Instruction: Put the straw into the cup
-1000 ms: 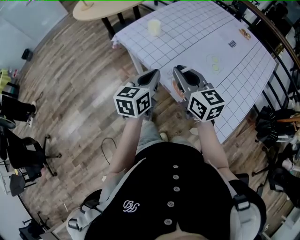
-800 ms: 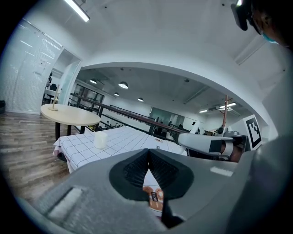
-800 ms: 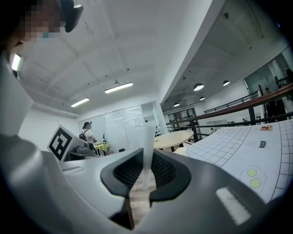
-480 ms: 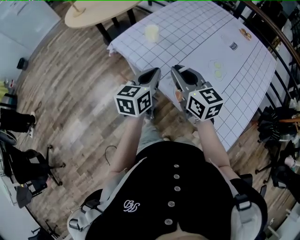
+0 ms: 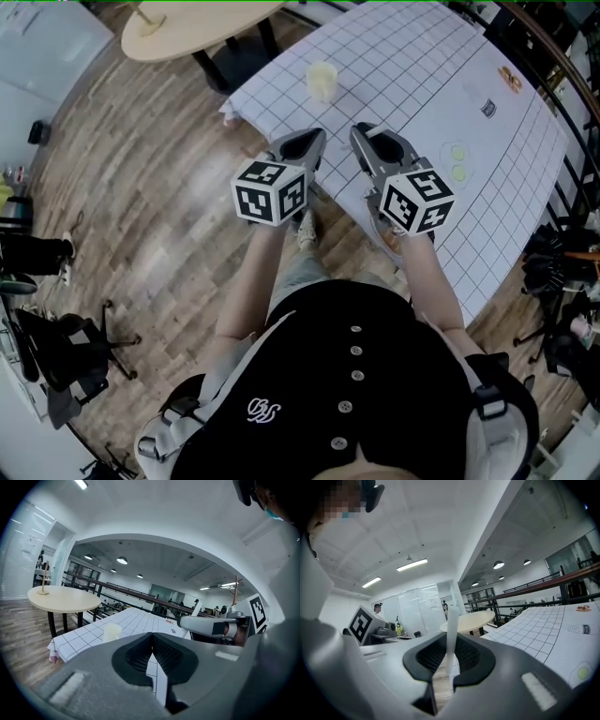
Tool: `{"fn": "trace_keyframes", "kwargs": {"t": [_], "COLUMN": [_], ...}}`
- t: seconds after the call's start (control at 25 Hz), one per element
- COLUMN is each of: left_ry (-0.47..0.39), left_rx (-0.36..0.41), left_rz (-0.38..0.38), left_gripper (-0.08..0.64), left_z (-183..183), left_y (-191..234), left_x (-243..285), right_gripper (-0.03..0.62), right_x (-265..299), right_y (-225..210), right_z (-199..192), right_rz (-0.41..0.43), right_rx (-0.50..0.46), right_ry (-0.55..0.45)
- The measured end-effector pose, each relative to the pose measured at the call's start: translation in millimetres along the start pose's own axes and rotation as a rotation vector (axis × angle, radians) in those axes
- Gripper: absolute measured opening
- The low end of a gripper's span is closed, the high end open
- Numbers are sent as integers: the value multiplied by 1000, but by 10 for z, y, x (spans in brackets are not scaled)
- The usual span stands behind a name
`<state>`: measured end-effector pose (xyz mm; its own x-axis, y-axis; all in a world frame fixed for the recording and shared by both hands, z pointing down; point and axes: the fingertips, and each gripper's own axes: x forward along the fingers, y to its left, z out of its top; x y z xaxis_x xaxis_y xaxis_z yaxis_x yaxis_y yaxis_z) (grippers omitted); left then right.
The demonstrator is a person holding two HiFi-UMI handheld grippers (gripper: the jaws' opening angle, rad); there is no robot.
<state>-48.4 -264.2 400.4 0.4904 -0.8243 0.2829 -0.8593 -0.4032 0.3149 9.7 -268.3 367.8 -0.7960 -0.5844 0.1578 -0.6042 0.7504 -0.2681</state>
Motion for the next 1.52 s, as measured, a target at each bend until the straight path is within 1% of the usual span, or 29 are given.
{"fn": "trace_keyframes", "kwargs": {"t": [0.28,0.4,0.6,0.68,0.84,1.0,1.12,1.24,1.4,1.52], "left_ry": [12,33,22,28,45,49,43,41,60,48], "left_rx": [3,10,21,17,10,35,41,31,24,0], "left_rz": [-36,-63,-85,-99,-130,-167,-189,-211,-225,-237], "left_gripper": [-3,-3,-3,-3,-3,-3,-3,-3,-3,-3], "left_z": [336,429,680,719,747,798,812,762,679,643], "left_y": [619,814,1158,1261,1417,1487,1526,1550,1606,1659], "left_x": [351,519,757,829,1004,1182,1274,1332,1396,1413], "right_gripper": [51,51,51,51,51,51,51,51,51,51], "right_x": [678,910,1289,1397,1568,1697,1796,1876,1960,2016], "right_y": [-262,-384,-586,-666,-822,-963,-1066,-1144,-1253,-1293], "right_z": [199,304,460,474,498,495,435,350,290,207], "right_rz": [-50,-82,-116,-140,-182,-214,-236,-254,-273,-276], "right_rx": [4,7,4,11,20,21,-2,-25,-12,-6], "right_ry": [-4,-14,-31,-29,-23,-18,13,50,60,77]}}
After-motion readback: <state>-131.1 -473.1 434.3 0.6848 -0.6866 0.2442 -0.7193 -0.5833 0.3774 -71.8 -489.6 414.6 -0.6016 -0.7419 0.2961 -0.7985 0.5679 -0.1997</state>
